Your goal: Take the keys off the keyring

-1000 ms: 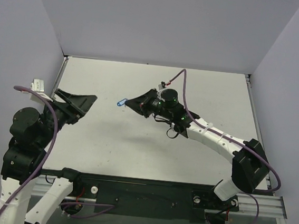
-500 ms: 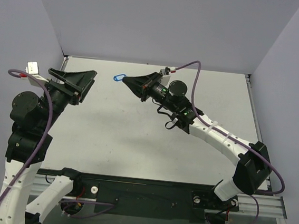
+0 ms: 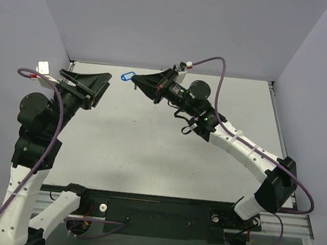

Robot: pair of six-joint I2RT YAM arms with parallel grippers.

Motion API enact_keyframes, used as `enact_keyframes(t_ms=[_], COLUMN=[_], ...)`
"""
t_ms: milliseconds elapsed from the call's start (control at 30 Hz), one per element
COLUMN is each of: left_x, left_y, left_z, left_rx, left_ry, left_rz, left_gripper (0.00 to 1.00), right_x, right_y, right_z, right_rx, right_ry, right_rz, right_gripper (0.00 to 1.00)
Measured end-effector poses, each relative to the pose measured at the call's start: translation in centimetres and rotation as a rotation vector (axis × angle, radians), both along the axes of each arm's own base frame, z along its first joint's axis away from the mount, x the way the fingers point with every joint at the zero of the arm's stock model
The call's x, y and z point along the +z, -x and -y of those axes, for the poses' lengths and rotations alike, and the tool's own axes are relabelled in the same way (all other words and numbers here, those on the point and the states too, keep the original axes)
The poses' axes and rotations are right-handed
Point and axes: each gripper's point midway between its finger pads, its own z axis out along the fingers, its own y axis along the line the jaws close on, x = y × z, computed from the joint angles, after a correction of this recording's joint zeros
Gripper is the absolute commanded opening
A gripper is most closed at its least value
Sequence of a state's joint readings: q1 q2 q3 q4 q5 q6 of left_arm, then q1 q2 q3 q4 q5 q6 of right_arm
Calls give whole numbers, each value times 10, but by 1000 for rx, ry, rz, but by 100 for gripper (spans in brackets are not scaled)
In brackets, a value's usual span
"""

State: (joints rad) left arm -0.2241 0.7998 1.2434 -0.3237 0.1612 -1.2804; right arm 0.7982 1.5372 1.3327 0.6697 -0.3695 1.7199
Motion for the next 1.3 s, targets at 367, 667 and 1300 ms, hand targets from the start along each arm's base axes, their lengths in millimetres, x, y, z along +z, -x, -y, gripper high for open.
enact_keyframes(t_ms=[367,667,1300], left_x=[-2,-4,-4], left_y=[1,5,8], left_z=[25,36,29], left_rx=[-88,-103,-65], left_ry=[-4,-17,-21], left_rz=[-5,-3,-1], left_gripper=[63,52,41], right_x=[6,-1,5], right_y=[16,23,40], right_z=[-12,-17,-25], right_rx=[62,75,109], right_ry=[87,172,199], right_rz=[67,107,151], right_gripper=[0,0,0])
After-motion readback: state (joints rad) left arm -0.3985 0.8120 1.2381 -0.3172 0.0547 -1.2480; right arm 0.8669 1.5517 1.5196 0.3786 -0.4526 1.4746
